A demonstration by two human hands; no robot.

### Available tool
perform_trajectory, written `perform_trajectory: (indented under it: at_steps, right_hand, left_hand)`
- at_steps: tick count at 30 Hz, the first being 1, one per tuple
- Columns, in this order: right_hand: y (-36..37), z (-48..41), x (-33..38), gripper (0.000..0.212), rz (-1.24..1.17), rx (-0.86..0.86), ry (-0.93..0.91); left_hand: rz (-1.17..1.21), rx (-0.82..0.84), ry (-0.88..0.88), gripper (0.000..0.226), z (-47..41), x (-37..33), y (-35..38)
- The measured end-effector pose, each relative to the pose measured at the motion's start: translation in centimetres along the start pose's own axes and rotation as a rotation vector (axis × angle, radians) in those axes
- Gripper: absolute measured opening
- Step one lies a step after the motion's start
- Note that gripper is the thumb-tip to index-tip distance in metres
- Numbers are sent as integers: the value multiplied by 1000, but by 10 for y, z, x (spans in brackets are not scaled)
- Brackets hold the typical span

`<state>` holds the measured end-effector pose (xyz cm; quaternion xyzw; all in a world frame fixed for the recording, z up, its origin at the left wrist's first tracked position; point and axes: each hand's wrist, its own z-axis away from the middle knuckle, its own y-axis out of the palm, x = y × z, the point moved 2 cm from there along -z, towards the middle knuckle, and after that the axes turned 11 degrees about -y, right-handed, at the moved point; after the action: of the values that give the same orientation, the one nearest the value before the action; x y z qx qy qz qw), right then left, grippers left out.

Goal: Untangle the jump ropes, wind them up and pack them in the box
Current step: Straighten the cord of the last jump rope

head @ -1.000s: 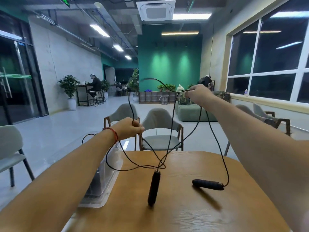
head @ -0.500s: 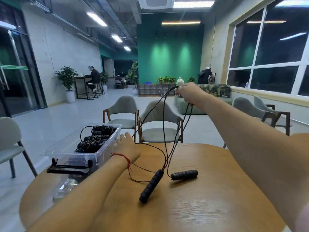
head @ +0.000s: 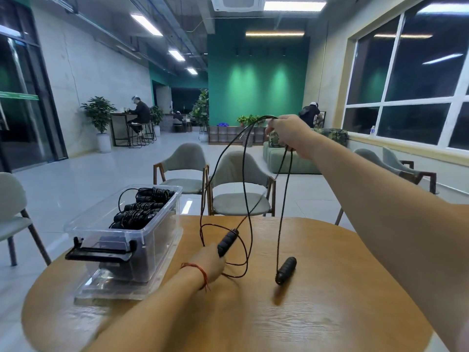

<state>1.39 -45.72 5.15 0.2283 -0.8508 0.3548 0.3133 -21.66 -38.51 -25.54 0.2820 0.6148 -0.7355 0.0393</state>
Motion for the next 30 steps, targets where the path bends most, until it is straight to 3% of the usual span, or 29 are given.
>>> perform_trajectory:
  at_steps: [4, 7, 11, 14, 16, 18, 21, 24, 28, 30]
  right_hand:
    - [-2, 4, 13, 32, -96, 14, -18]
    - [-3, 3, 27, 38, -169, 15, -23]
    - [-11, 1, 34, 36, -51, 3, -19]
    - [-16, 1, 23, 23, 69, 25, 0]
    - [-19, -1, 11, 15, 62, 4, 27]
    - [-25, -4, -4, 17, 99, -22, 80]
    - [-35, -1, -24, 16, 278, 16, 177]
    - [-40, 5, -44, 23, 508, 144, 184]
    - [-32, 21, -71, 30, 528, 291, 313]
    - [-19, 28, -70, 26, 629, 400, 290]
  left_hand:
    - [59, -100, 10, 29, -12, -10, -13]
    - [381, 88, 27, 49, -11, -23, -12]
    - [688, 380, -38, 79, -6, -20, -9]
    - [1148, 556, -24, 54, -5, -13, -19]
    - [1266, 659, -8, 50, -1, -13, -35]
    - [1247, 624, -18, 42, -1, -14, -52]
    - [1224, 378, -161, 18, -16, -7, -86]
    - [1037, 268, -235, 27, -19, -2, -126]
    - [561, 48, -76, 36, -21, -13, -162]
    - [404, -101, 14, 27, -25, -19, -176]
